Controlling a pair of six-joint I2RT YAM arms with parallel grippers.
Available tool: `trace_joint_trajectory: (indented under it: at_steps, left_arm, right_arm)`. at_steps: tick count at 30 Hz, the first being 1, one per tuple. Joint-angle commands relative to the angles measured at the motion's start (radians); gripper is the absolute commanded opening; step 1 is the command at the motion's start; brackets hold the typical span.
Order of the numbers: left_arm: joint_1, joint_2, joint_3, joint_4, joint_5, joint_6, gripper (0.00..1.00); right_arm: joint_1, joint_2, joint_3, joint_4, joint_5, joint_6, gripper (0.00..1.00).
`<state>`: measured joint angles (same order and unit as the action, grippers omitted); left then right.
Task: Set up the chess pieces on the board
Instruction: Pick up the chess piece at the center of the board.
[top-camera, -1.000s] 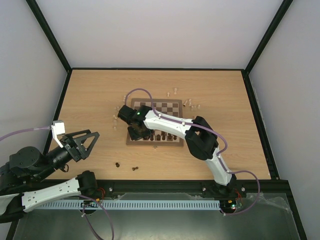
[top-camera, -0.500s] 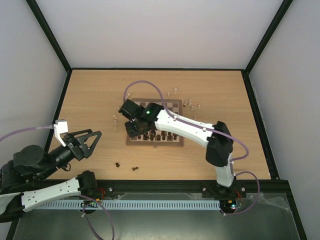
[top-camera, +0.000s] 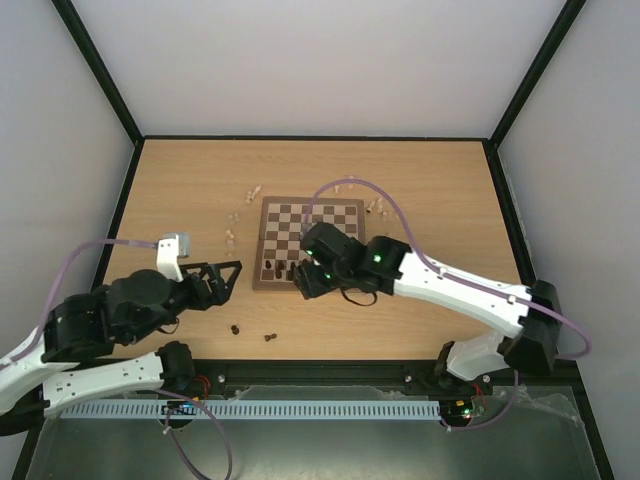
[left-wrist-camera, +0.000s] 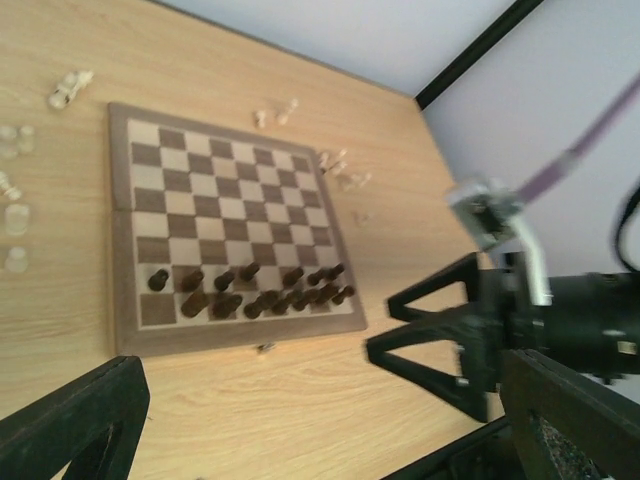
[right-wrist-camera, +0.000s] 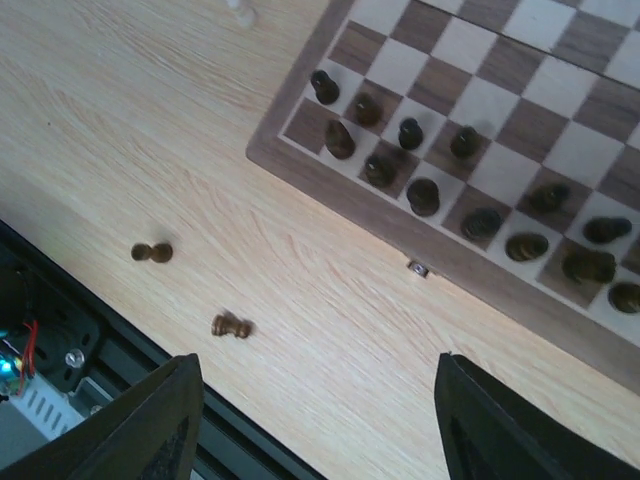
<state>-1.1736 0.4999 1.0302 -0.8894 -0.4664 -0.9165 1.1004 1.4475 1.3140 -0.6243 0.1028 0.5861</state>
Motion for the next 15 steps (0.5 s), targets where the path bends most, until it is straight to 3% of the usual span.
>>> trace_joint_trajectory:
  at_steps: [1, 5, 9, 15]
  left_arm:
    - [-0.005, 0.07, -0.02, -0.076, -0.016, -0.064, 0.99]
    - [-0.005, 0.146, -0.044, -0.121, 0.008, -0.101, 0.99]
    - [-0.004, 0.274, -0.041, -0.19, 0.059, -0.131, 0.99]
    - [0.006, 0.454, -0.053, -0.217, 0.176, -0.119, 0.99]
  right_arm:
    - [-0.008, -0.133, -0.139, 0.048, 0.013, 0.002, 0.65]
    - [-0.02, -0.267, -0.254, 0.068, 0.005, 0.007, 0.75]
    - [-0.026, -0.378, -0.345, 0.087, 0.003, 0.007, 1.0]
    - [-0.03, -0.484, -0.434, 0.119, -0.007, 0.002, 0.99]
